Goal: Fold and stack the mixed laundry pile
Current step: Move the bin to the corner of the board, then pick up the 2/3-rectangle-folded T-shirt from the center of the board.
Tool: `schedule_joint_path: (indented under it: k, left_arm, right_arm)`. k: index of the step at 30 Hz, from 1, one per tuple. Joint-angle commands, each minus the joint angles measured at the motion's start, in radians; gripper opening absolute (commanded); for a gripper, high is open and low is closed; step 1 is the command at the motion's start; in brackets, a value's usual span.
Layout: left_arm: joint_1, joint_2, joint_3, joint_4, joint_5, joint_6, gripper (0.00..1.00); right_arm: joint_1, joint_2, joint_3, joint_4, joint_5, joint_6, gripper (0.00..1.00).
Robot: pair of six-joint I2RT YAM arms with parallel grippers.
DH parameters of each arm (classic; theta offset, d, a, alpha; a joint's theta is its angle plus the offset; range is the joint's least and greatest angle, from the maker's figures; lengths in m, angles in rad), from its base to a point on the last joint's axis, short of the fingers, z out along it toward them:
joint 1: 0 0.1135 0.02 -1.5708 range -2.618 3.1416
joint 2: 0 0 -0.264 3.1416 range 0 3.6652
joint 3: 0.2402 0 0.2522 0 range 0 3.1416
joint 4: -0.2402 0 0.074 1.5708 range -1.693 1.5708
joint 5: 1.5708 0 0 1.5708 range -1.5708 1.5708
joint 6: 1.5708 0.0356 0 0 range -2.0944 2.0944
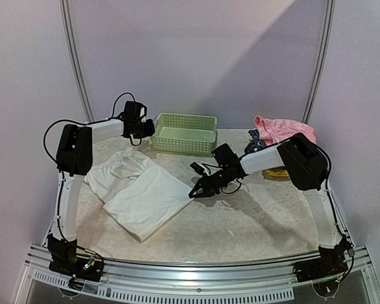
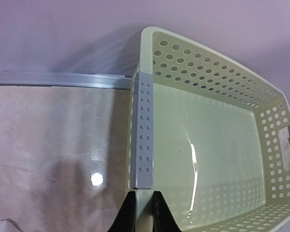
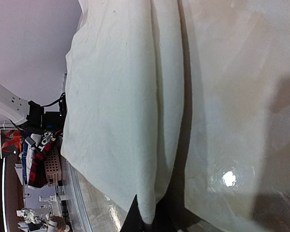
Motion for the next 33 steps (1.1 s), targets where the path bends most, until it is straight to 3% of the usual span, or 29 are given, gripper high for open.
schedule_joint_path:
  k: [1, 6, 13, 21, 27, 33]
  left_arm:
    - [-0.044, 0.071, 0.070, -0.054, 0.037, 0.012, 0.04]
    - [-0.054, 0.082, 0.081, -0.044, 0.114, 0.024, 0.13]
    - [-0.056, -0.006, -0.009, -0.042, 0.095, 0.076, 0.53]
    - [-0.048, -0.228, -0.204, -0.065, -0.016, 0.128, 0.78]
    - [-0.043, -0.424, -0.395, -0.084, -0.142, 0.142, 0.89]
    - [-0.012, -0.633, -0.657, -0.124, -0.334, 0.062, 0.85]
  right_arm:
    - [0.010, -0.007, -0.063, -0.056, 0.064, -0.011, 0.02]
    - [0.009, -0.022, -0.082, -0.049, 0.067, -0.013, 0.01]
    - [0.010, -0.019, -0.078, -0.045, 0.063, -0.012, 0.00]
    - [0.010, -0.028, -0.081, -0.048, 0.064, -0.018, 0.00]
    - [0.011, -0.040, -0.093, -0.044, 0.069, -0.016, 0.00]
    - [0.011, -0.063, -0.124, -0.032, 0.084, -0.003, 0.00]
